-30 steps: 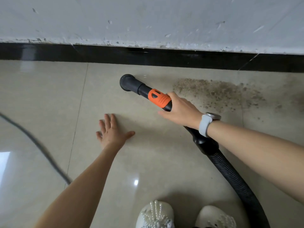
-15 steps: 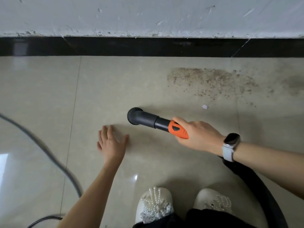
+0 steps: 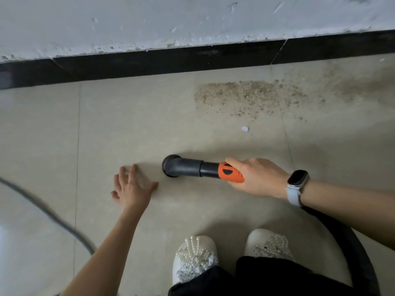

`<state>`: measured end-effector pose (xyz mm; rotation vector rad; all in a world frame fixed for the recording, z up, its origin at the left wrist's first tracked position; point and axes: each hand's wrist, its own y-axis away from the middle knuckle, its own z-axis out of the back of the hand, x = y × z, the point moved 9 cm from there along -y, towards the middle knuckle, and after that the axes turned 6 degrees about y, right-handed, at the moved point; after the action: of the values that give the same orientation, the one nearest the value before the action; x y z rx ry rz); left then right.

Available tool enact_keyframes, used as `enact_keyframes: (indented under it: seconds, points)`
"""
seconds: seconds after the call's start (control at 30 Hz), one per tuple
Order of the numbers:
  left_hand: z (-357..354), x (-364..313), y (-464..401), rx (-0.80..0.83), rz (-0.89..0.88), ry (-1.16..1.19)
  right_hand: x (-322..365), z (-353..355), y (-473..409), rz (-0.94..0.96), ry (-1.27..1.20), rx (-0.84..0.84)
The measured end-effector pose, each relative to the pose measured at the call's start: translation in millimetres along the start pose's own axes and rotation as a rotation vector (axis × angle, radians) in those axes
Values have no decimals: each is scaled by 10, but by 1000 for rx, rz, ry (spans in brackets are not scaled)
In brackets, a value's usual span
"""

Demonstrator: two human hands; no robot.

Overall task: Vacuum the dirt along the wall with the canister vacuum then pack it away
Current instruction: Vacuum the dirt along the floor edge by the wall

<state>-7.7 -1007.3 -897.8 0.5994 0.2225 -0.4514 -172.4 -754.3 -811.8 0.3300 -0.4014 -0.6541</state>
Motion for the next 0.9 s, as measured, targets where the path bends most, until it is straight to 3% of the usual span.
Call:
enact_keyframes:
  seconds: [0.17, 0.37, 0.53, 0.6, 0.7, 0.9]
  points:
    - [-178, -344, 99, 58, -97, -80, -619, 239, 212, -307, 19, -130]
    - [-483, -841, 254, 148, -227, -147, -458, -142, 638, -180, -27, 19]
    - [-423, -812, 239, 121, -289, -158, -1138, -35, 1079, -457, -41, -122]
    - [-366, -764, 228, 95, -309, -129, -1194, 23, 1087, -479, -40, -145]
    - [-301, -656, 221, 60, -260, -50, -845, 29, 829, -352, -40, -123]
    - [21, -92, 210, -84, 14, 45, 467, -178, 224, 101, 33, -21]
